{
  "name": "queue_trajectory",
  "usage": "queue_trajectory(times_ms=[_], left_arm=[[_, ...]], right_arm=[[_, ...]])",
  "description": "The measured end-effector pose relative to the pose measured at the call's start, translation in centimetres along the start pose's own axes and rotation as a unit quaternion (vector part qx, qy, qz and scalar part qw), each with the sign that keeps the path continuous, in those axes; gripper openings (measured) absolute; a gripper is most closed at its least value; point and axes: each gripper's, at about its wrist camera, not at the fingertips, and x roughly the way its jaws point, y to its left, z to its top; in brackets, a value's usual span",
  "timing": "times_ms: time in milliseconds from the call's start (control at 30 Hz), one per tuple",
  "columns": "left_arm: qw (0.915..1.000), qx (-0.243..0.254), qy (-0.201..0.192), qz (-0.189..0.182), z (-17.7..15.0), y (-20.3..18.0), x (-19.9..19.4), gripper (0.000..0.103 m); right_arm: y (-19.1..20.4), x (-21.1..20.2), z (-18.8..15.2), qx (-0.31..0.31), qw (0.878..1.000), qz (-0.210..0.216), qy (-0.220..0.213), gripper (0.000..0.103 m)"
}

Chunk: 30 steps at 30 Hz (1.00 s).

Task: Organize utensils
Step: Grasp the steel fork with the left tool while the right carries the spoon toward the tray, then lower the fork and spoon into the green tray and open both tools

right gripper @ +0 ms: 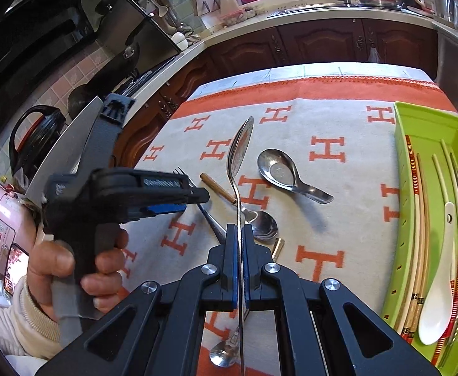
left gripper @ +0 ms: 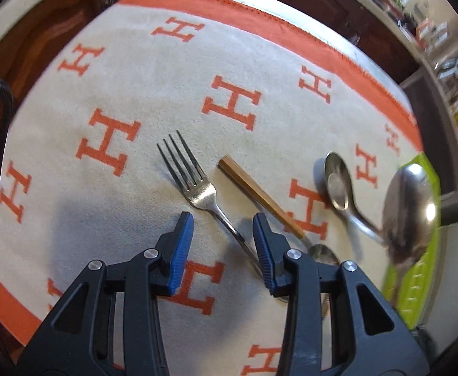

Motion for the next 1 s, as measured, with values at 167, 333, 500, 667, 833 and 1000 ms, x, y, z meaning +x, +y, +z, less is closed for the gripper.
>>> queue_trajectory(times_ms=[167,333,500,667,833,1000], left_arm=[[0.9960,0.055,-0.026,0.066,-1.1,-2.4,0.2,0.031],[0.9944,0.087,-0.032,0.050,-1.9,-2.3,-0.3,0.012],[0.9945,0.096,-0.028,0.033,-2.9,-0.9,-1.1,0.006],[0.9977,0.061,-0.021,-0.020,-3.5,1.3,-1.4,0.002],[0.9967,0.067,-0.032,-0.033,-5.2,1.3,-3.2,0.002],[0.9938,0.085,-0.048,-0.052,-6.2,-0.1,-6.4,0.002]], right_arm=[[-1.2,-1.2,-0.2,0.010,1.000,0.000,-0.011,0.002],[-2.3,-2.6,-0.4,0.022,1.000,-0.002,-0.022,0.002],[-3.9,-4.1,-0.8,0.036,0.999,-0.002,-0.036,0.002],[-5.0,-5.4,-1.2,0.052,0.997,-0.002,-0.051,0.002],[-6.7,-6.8,-1.7,0.070,0.996,-0.009,-0.062,0.002],[-8.9,-8.3,-2.3,0.095,0.992,-0.035,-0.075,0.002]])
